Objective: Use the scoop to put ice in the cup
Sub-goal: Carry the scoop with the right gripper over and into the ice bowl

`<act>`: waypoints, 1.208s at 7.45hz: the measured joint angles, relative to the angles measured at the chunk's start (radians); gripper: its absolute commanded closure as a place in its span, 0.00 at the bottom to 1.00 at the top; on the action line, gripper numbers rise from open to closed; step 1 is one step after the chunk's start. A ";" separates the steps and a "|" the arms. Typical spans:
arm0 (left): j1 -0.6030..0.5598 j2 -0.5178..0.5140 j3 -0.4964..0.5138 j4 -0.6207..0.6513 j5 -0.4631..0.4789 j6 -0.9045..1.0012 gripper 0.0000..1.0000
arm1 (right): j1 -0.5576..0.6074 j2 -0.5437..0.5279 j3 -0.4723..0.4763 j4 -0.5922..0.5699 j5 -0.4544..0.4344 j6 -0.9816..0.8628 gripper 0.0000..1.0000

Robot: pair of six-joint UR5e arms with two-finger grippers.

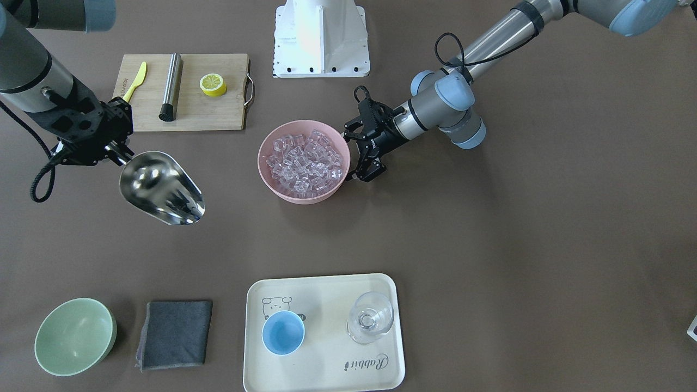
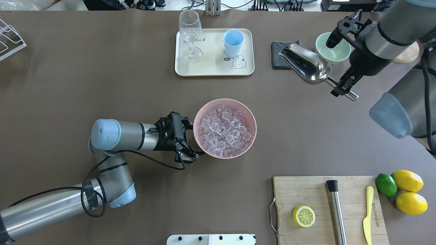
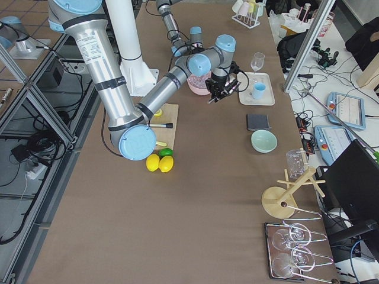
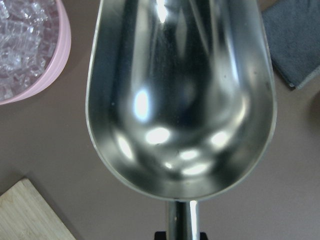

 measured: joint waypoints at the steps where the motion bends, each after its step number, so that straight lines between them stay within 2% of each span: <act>1: 0.000 0.000 -0.001 0.000 0.000 0.000 0.03 | -0.033 0.024 0.011 -0.055 -0.043 -0.090 1.00; 4: 0.000 0.001 -0.001 0.000 0.000 0.001 0.03 | -0.097 0.143 0.085 -0.410 -0.188 -0.409 1.00; 6: 0.000 0.001 -0.003 0.000 0.000 0.002 0.03 | -0.138 0.206 0.093 -0.582 -0.271 -0.558 1.00; 9: -0.001 0.002 -0.005 0.000 0.000 0.002 0.03 | -0.199 0.375 -0.038 -0.715 -0.359 -0.614 1.00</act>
